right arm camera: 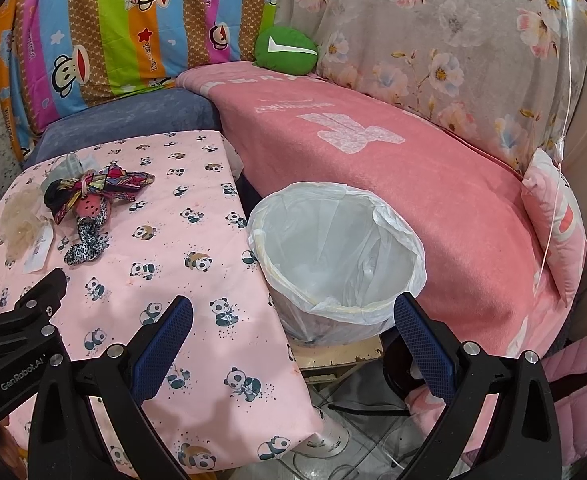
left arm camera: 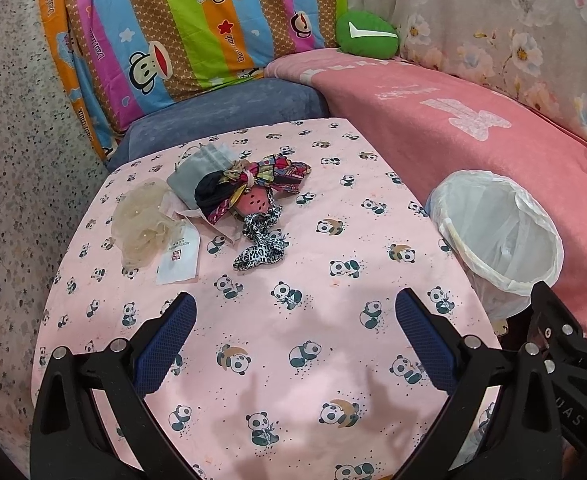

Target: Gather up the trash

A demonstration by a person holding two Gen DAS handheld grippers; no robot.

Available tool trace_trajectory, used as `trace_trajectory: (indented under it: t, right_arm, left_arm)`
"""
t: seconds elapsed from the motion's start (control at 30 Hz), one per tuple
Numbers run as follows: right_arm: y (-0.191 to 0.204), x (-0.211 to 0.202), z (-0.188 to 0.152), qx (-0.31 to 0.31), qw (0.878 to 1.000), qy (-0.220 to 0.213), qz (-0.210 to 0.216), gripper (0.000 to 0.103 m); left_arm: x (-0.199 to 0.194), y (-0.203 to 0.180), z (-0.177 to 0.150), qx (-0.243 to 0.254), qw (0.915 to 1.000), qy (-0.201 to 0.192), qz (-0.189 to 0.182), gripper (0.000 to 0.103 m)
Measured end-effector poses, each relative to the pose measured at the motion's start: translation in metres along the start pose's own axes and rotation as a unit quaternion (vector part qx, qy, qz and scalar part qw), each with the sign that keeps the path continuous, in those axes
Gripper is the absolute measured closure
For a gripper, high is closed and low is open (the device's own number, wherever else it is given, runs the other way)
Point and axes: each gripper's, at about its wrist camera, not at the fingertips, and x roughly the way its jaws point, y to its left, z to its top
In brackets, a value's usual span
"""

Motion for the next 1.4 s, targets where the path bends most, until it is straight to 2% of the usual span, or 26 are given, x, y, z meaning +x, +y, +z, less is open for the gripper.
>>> trace_trajectory:
  t: [0.23, 0.37, 0.7, 0.87, 1.13, 1.4]
  right_arm:
    - [-0.002, 0.004, 0.006, -0.002, 1.000, 0.000, -0.003, 0.007]
    - [0.010, 0.006, 0.005, -0.003, 1.000, -0.003, -0.005, 0.007]
    - [0.040, 0.006, 0.026, -0.001, 1.000, -0.029, 0.008, 0.007]
    - [0.062, 0.016, 0.038, 0.010, 0.999, -0.032, 0.042, 0.007]
    - [0.118, 0.028, 0.064, 0.000, 0.995, -0.056, 0.080, 0.007]
    - [0.183, 0.058, 0.087, 0.000, 0.990, -0.047, 0.135, 0.007]
  left_arm:
    - [0.007, 0.012, -0.001, -0.007, 0.9999, -0.005, -0.006, 0.008]
    - [0.013, 0.026, 0.000, -0.016, 0.9998, -0.002, -0.015, 0.008]
    - [0.041, 0.087, 0.007, -0.070, 0.9974, 0.012, -0.006, 0.008]
    - [0.056, 0.124, 0.012, -0.090, 0.9958, 0.012, -0.002, 0.008]
    - [0.084, 0.187, 0.028, -0.129, 0.9914, -0.001, -0.020, 0.008]
    - [0.125, 0.241, 0.044, -0.157, 0.9875, 0.001, -0.003, 0.008]
